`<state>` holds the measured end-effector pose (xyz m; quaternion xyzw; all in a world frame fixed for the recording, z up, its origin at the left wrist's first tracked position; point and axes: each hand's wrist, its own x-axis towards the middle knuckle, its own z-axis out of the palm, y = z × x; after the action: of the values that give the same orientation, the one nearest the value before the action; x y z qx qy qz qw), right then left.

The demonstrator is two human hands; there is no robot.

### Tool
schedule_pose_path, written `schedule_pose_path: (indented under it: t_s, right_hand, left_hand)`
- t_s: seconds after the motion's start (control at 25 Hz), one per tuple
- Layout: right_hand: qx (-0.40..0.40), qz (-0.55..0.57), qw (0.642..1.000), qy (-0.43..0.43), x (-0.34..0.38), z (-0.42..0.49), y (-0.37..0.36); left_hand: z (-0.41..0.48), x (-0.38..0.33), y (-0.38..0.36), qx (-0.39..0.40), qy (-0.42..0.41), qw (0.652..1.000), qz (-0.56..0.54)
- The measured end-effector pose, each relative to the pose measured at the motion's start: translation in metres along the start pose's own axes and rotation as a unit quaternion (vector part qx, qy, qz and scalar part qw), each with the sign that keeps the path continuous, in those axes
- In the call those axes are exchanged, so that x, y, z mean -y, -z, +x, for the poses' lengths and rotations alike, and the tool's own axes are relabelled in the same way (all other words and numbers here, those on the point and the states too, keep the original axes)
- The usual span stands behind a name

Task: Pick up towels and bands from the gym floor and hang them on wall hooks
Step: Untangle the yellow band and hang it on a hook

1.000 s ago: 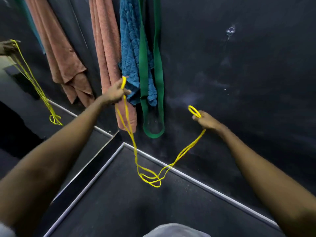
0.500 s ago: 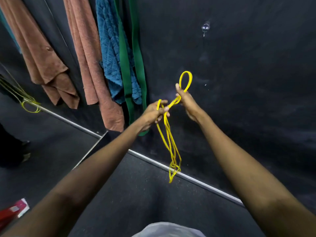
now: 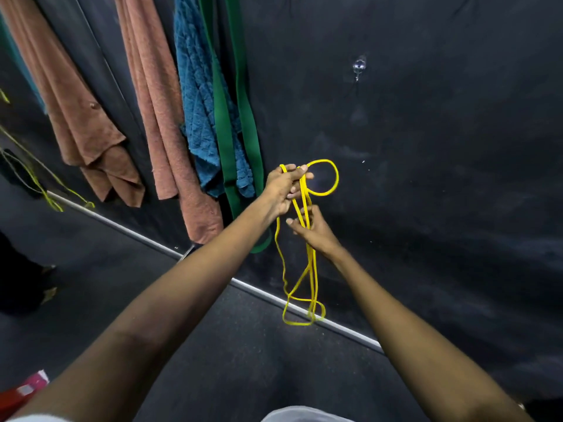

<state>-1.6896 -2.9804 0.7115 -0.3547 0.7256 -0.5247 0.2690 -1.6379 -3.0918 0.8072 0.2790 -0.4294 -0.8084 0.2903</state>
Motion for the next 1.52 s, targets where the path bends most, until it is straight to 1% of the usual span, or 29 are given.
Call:
schedule_pose_path:
  t_s: [0.08, 0.12, 0.16, 0.24, 0.32, 0.36, 0.4, 0.44, 0.48, 0.52, 0.56, 0.6, 0.64, 0.68, 0.72, 0.76, 0.8, 0.84, 0.92, 0.96, 1.0, 1.04, 1.12, 1.16, 1.24, 1.32, 1.4, 1.44, 1.52]
  right_hand:
    - [-0.084, -0.088, 0.992, 0.021, 0.005, 0.003, 0.002]
    - [-0.109, -0.103, 0.988, 0.034, 0.006, 0.004, 0.002]
    - [-0.101, -0.091, 0.99, 0.042, 0.008, 0.005, 0.002]
    - [-0.016, -0.03, 0.997, 0.065, 0.01, 0.008, 0.001]
    - [0.078, 0.026, 0.995, 0.054, 0.016, 0.008, 0.003]
    - [0.094, 0.048, 0.994, 0.041, 0.02, 0.008, 0.004]
    - [0.09, 0.067, 0.993, 0.034, 0.023, 0.008, 0.005]
    - [0.06, 0.076, 0.995, 0.039, 0.025, 0.01, 0.007]
    - [0.009, 0.096, 0.994, 0.043, 0.026, 0.014, 0.009]
    - [-0.051, 0.123, 0.991, 0.031, 0.024, 0.021, 0.015]
    - [-0.106, 0.163, 0.981, 0.001, 0.022, 0.026, 0.023]
    - [-0.152, 0.19, 0.969, -0.031, 0.019, 0.031, 0.034]
    - [-0.178, 0.211, 0.96, -0.054, 0.014, 0.034, 0.048]
    - [-0.184, 0.209, 0.958, -0.073, 0.006, 0.036, 0.061]
    - [-0.175, 0.203, 0.959, -0.09, -0.003, 0.038, 0.071]
    - [-0.153, 0.181, 0.966, -0.103, -0.01, 0.037, 0.076]
    - [-0.123, 0.157, 0.974, -0.109, -0.016, 0.037, 0.076]
    - [-0.093, 0.125, 0.982, -0.106, -0.017, 0.035, 0.072]
    - [-0.041, 0.067, 0.994, -0.082, -0.01, 0.034, 0.058]
    - [-0.026, 0.042, 0.997, -0.064, -0.002, 0.034, 0.052]
    - [-0.014, 0.018, 0.999, -0.046, 0.007, 0.035, 0.046]
    - [-0.002, -0.004, 0.999, -0.032, 0.013, 0.037, 0.043]
    - [0.008, -0.04, 0.999, -0.016, 0.022, 0.043, 0.042]
    - [0.0, -0.056, 0.998, -0.01, 0.023, 0.046, 0.045]
    - [-0.018, -0.085, 0.996, 0.0, 0.023, 0.049, 0.054]
    - [-0.016, -0.091, 0.996, 0.002, 0.027, 0.05, 0.064]
    - [0.002, -0.097, 0.995, 0.02, 0.036, 0.052, 0.07]
    - [0.019, -0.103, 0.994, 0.035, 0.043, 0.052, 0.07]
    - [0.063, -0.118, 0.989, 0.068, 0.058, 0.054, 0.065]
  left_hand:
    - [0.0, -0.008, 0.004, -0.027, -0.004, 1.0, 0.01]
    - [0.001, -0.012, 0.006, -0.035, -0.001, 0.999, 0.016]
    - [0.001, -0.015, 0.008, -0.04, 0.008, 0.999, 0.019]
    - [0.002, -0.023, 0.013, -0.047, 0.027, 0.998, 0.041]
    - [0.004, -0.033, 0.019, -0.03, 0.044, 0.995, 0.082]
    - [0.005, -0.039, 0.024, -0.02, 0.05, 0.992, 0.11]
    - [0.008, -0.044, 0.03, -0.016, 0.048, 0.987, 0.151]
    - [0.009, -0.05, 0.036, -0.026, 0.038, 0.977, 0.208]
    - [0.01, -0.057, 0.044, -0.05, 0.017, 0.963, 0.265]
    - [0.013, -0.063, 0.056, -0.085, -0.006, 0.95, 0.299]
    - [0.019, -0.071, 0.075, -0.127, -0.029, 0.947, 0.294]
    - [0.024, -0.082, 0.094, -0.171, -0.054, 0.948, 0.264]
    - [0.028, -0.096, 0.116, -0.213, -0.093, 0.942, 0.24]
    - [0.033, -0.111, 0.137, -0.248, -0.139, 0.929, 0.235]
    - [0.035, -0.126, 0.152, -0.264, -0.178, 0.912, 0.259]
    - [0.035, -0.138, 0.161, -0.254, -0.203, 0.898, 0.297]
    - [0.038, -0.144, 0.165, -0.223, -0.203, 0.889, 0.344]
    - [0.037, -0.142, 0.164, -0.181, -0.178, 0.88, 0.401]
    - [0.045, -0.118, 0.163, -0.108, -0.124, 0.839, 0.519]
    - [0.049, -0.102, 0.162, -0.085, -0.098, 0.821, 0.555]
    - [0.046, -0.088, 0.154, -0.076, -0.08, 0.82, 0.561]
    - [0.044, -0.074, 0.147, -0.081, -0.064, 0.839, 0.533]
    - [0.032, -0.058, 0.127, -0.111, -0.018, 0.904, 0.413]
    - [0.029, -0.052, 0.121, -0.122, 0.005, 0.923, 0.364]
    - [0.025, -0.044, 0.119, -0.116, 0.026, 0.944, 0.308]
    - [0.021, -0.04, 0.118, -0.087, 0.03, 0.966, 0.242]
    - [0.016, -0.035, 0.111, -0.03, 0.017, 0.974, 0.225]
    - [0.012, -0.032, 0.104, 0.005, -0.007, 0.97, 0.244]
    - [0.008, -0.027, 0.082, 0.069, -0.066, 0.947, 0.305]
